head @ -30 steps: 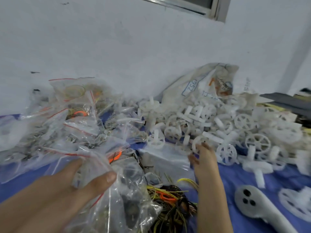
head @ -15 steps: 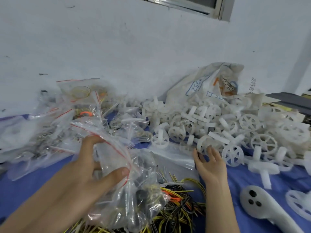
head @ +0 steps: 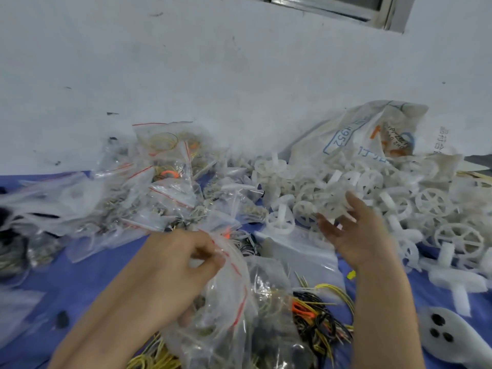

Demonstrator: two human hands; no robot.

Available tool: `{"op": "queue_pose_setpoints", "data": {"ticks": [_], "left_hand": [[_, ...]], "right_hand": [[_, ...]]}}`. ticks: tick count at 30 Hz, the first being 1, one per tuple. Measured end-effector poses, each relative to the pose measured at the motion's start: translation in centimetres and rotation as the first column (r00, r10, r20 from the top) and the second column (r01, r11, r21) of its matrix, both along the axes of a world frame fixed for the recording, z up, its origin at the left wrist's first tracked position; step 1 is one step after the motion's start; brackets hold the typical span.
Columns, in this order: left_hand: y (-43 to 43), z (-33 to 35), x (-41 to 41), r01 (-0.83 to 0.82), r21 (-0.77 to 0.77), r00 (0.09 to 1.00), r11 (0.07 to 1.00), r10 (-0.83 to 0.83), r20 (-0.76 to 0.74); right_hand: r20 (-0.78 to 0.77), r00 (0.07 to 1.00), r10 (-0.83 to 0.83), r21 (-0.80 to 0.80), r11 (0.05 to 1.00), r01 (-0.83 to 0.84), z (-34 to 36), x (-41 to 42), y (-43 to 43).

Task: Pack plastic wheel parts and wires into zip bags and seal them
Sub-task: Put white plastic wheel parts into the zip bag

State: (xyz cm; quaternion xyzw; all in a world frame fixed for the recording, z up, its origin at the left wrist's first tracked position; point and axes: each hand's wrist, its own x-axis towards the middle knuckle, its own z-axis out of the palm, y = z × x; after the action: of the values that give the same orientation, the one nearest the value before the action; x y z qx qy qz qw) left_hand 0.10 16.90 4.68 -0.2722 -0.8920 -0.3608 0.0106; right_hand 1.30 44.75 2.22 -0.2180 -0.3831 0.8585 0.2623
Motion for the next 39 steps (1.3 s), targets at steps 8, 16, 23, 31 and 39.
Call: {"op": "queue_pose_setpoints", "data": {"ticks": [8, 16, 23, 31, 39], "left_hand": [[0.9, -0.5, -0.1, -0.219, -0.17, 0.944, 0.961, 0.165, -0.286], [0.6, -0.5, -1.0, -0.205, 0.002, 0.978, 0.979, 0.205, -0.043], [-1.1, 1.0, 0.0, -0.028, 0.262, 0.988, 0.965, 0.067, -0.141], [-2.1, 0.8, -0.2, 0.144, 0.306, 0.989, 0.941, -0.135, -0.052], [-0.2, 0.3, 0.4, 0.025, 0.301, 0.983, 0.953, 0.031, -0.18]], "right_hand": [[-0.174, 0.849, 0.498, 0.51, 0.784, -0.355, 5.4, 2.1, -8.2], [0.103, 0.598, 0.795, 0.666, 0.391, -0.635, 5.0, 2.4, -9.5], [0.187, 0.477, 0.859, 0.646, 0.258, -0.719, 5.6, 3.0, -11.5], [0.584, 0.741, 0.332, 0.795, -0.052, -0.604, 6.7, 5.0, -11.7], [0.479, 0.874, 0.075, 0.878, -0.036, -0.478, 6.3, 4.3, -11.4]]}}
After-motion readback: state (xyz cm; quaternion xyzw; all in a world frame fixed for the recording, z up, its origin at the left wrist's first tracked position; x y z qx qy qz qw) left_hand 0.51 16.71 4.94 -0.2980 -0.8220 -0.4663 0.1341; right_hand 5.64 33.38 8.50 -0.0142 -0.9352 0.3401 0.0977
